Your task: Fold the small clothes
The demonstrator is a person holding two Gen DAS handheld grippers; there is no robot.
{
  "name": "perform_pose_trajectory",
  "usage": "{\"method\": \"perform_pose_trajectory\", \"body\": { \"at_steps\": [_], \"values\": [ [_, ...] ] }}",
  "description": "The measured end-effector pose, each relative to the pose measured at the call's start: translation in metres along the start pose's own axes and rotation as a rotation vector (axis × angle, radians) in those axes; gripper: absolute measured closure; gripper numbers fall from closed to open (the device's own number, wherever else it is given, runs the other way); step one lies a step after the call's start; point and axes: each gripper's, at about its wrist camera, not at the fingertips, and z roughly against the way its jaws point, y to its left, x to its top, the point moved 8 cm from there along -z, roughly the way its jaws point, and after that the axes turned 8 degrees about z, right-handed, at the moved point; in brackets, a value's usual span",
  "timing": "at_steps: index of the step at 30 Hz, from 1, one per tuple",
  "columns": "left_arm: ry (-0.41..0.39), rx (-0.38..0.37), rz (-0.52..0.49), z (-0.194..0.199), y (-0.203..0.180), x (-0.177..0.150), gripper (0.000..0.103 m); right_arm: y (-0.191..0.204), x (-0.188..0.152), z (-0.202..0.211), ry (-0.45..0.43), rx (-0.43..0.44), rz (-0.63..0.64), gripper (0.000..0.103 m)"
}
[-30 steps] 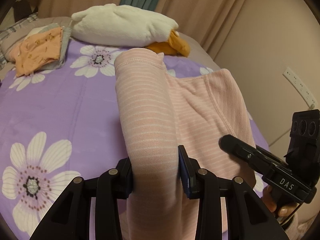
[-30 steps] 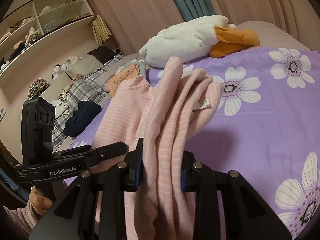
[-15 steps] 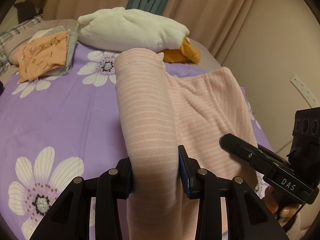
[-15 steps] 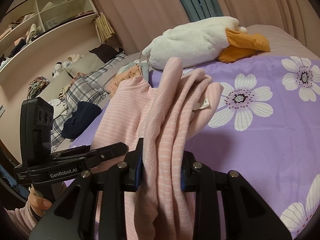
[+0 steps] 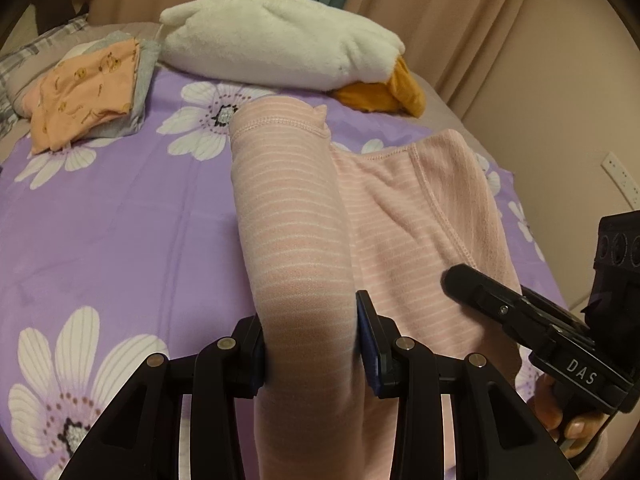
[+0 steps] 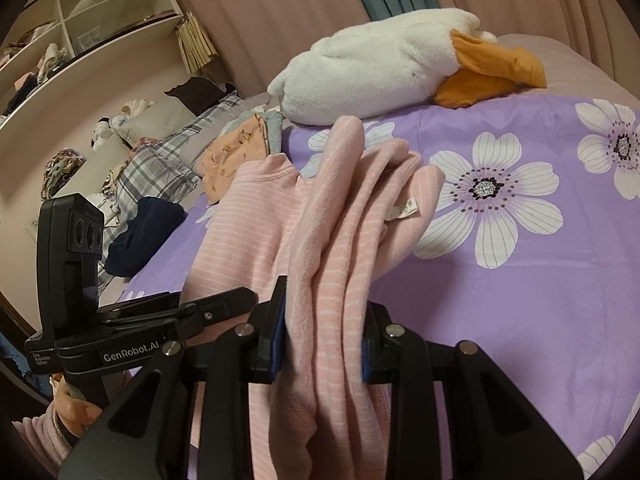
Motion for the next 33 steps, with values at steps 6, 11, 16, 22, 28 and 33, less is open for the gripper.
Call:
{"method": "perform_pose_trajectory", "body": {
  "at_steps": [6, 11, 16, 22, 28, 33],
  "values": [
    [0.021, 0.017, -0.004, -0.02, 0.006, 0.003, 0.066, -0.013, -0.003, -0.02, 0.023, -0.01, -0.02, 0.074],
    [0.047, 0.032, 0.002, -0.036, 0.01, 0.003, 0.066, -0.023, -0.009, -0.036, 0.048, -0.02, -0.039, 0.074],
    [0.081, 0.05, 0.008, -0.052, 0.015, 0.001, 0.066, -0.031, -0.019, -0.051, 0.083, -0.03, -0.065, 0.074],
    [0.127, 0.072, 0.006, -0.068, 0.023, -0.008, 0.066, -0.041, -0.034, -0.065, 0.127, -0.036, -0.107, 0.074],
    [0.132, 0.074, 0.003, -0.071, 0.025, -0.01, 0.066, -0.051, -0.04, -0.069, 0.144, -0.036, -0.139, 0.071],
    [0.132, 0.074, -0.002, -0.072, 0.026, -0.01, 0.066, -0.059, -0.045, -0.071, 0.165, -0.044, -0.161, 0.066]
  ]
}}
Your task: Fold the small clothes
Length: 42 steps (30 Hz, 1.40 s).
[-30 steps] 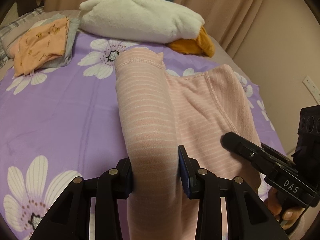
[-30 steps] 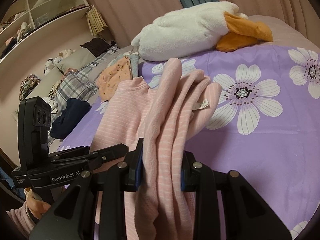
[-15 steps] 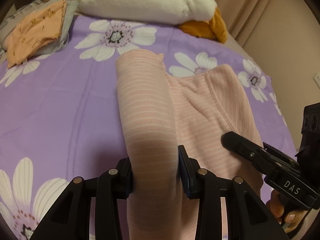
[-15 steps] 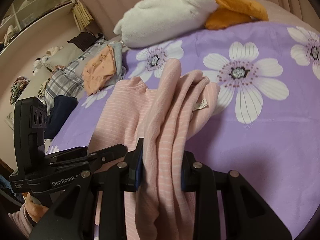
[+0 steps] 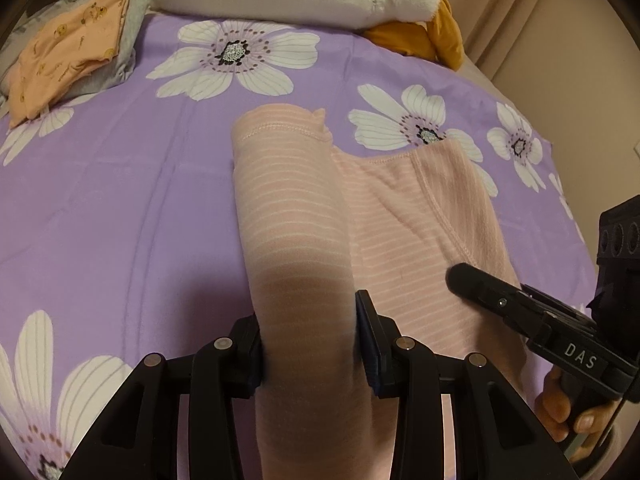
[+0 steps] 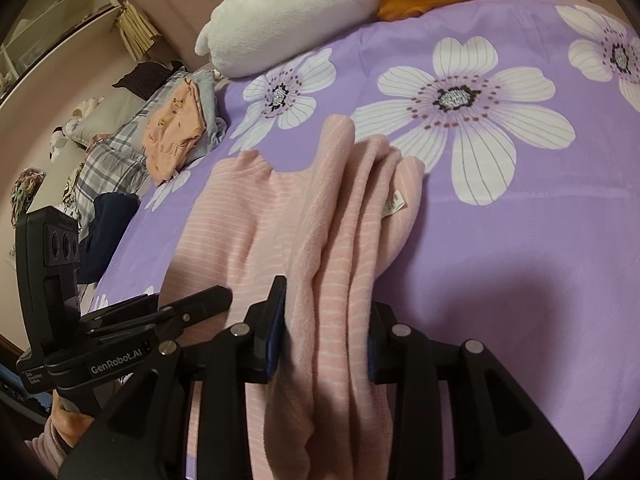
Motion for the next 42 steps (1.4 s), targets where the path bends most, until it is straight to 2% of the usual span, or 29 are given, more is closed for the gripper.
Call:
{"method": "perform_pose_trajectory", "body": {
  "at_steps": [10, 32, 38, 42],
  "values": [
    [-0.005, 0.022, 0.0, 0.003, 0.007, -0.004, 0.057, -0.013, -0.005, 0.005, 0.003, -0.019, -0.039, 0.061],
    [-0.01, 0.063, -0.006, 0.02, 0.015, -0.024, 0.056, -0.015, -0.009, 0.024, 0.004, -0.095, -0.01, 0.06],
    [-0.001, 0.063, 0.005, 0.024, 0.018, -0.035, 0.055, -0.013, 0.011, 0.039, -0.043, -0.136, 0.061, 0.06],
    [0.005, 0.069, 0.007, 0.027, 0.016, -0.041, 0.055, 0.004, 0.037, 0.042, -0.098, -0.067, 0.11, 0.065]
  ]
}}
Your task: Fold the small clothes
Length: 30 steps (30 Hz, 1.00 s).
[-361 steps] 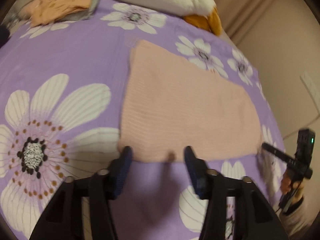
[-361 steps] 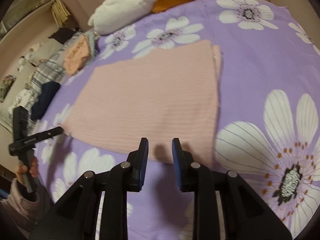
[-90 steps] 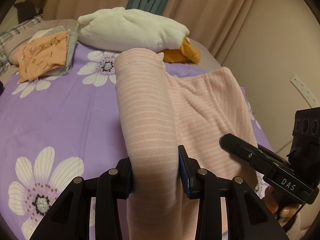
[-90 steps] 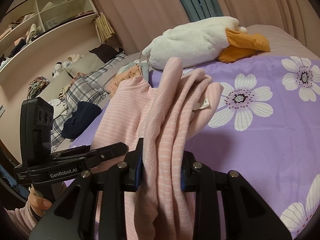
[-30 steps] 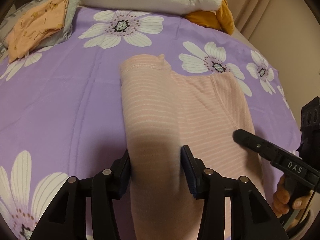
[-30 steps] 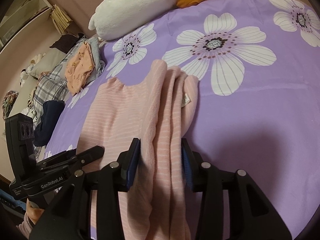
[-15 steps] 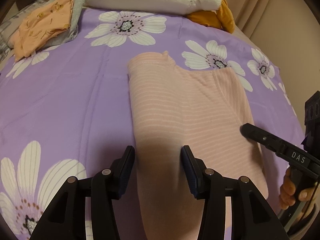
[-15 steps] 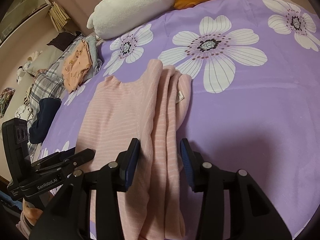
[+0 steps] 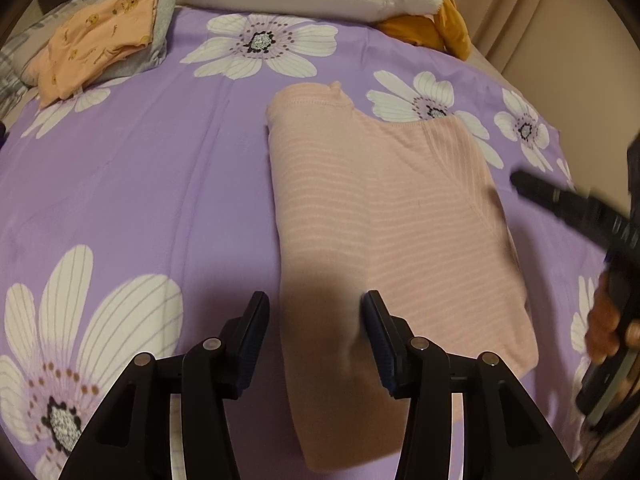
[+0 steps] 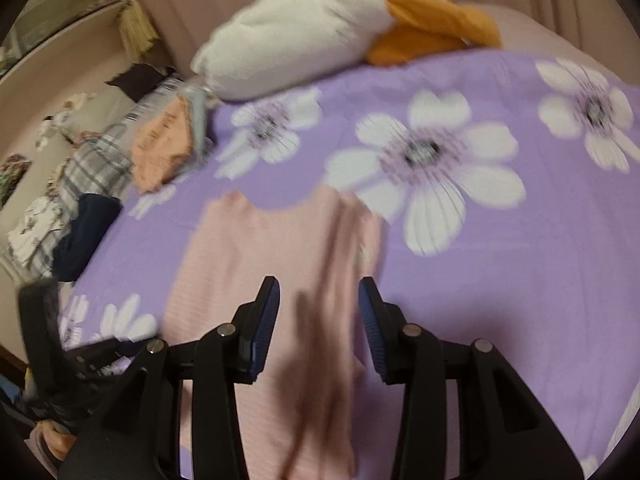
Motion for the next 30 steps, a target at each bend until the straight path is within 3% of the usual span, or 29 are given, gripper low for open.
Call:
{"method": "perform_pose_trajectory", "body": {
  "at_steps": [5, 13, 21, 30],
  "values": [
    [0.023, 0.007, -0.031, -0.001, -0.004, -0.013, 0.055, 0.003, 0.009, -0.029, 0.044, 0.018, 0.0, 0.074],
    [0.029, 0.012, -0.046, -0.004, -0.002, -0.024, 0.055, -0.021, -0.01, -0.067, 0.17, -0.068, -0.033, 0.084],
    [0.035, 0.016, -0.031, 0.001, -0.003, -0.03, 0.055, 0.001, -0.012, -0.02, 0.088, 0.0, -0.01, 0.078],
    [0.03, 0.039, -0.032, 0.003, -0.003, -0.036, 0.055, 0.034, -0.068, 0.023, 0.115, 0.089, 0.035, 0.078]
  ]
}}
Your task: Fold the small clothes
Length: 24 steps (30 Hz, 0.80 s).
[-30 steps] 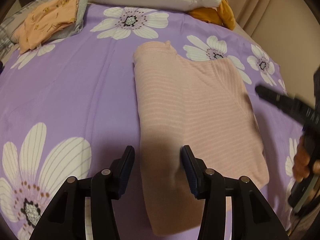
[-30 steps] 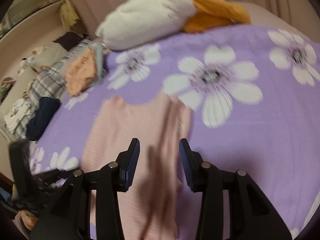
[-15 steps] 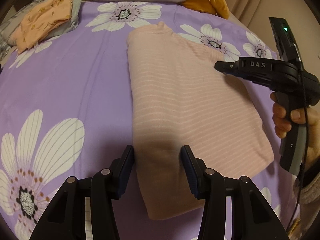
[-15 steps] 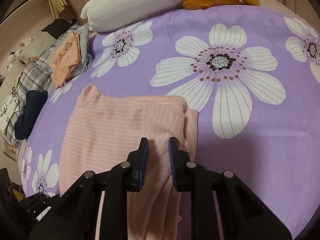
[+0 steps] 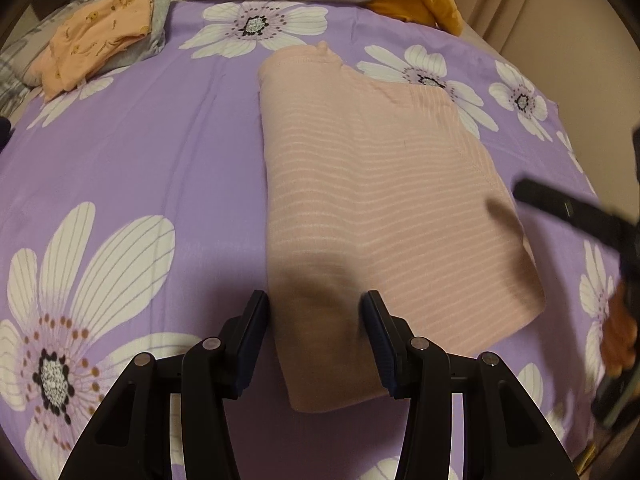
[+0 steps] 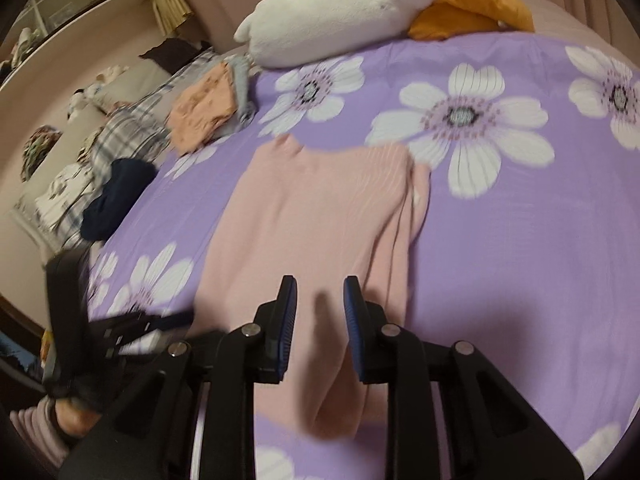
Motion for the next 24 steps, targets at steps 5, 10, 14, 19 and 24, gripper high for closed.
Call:
{"method": "perform_pose_trajectory", "body": {
  "at_steps": [5, 10, 14, 19, 24],
  "values": [
    [-0.01, 0.017, -0.005, 0.0, 0.0, -0.003, 0.055, -0.01, -0.028, -0.019, 0.106, -0.101, 0.018, 0.08],
    [-0.007, 0.022, -0.005, 0.003, 0.001, -0.009, 0.055, -0.008, -0.039, -0.014, 0.101, -0.094, 0.01, 0.081],
    [-0.004, 0.021, -0.011, 0.006, 0.001, -0.015, 0.055, -0.007, -0.044, -0.009, 0.097, -0.086, 0.006, 0.08],
    [-0.005, 0.018, -0.007, 0.009, 0.002, -0.021, 0.055, -0.006, -0.049, -0.009, 0.099, -0.087, -0.012, 0.08],
    [-0.003, 0.017, -0.005, 0.011, 0.002, -0.026, 0.055, -0.005, -0.052, -0.007, 0.1, -0.086, -0.011, 0.08]
  ]
}}
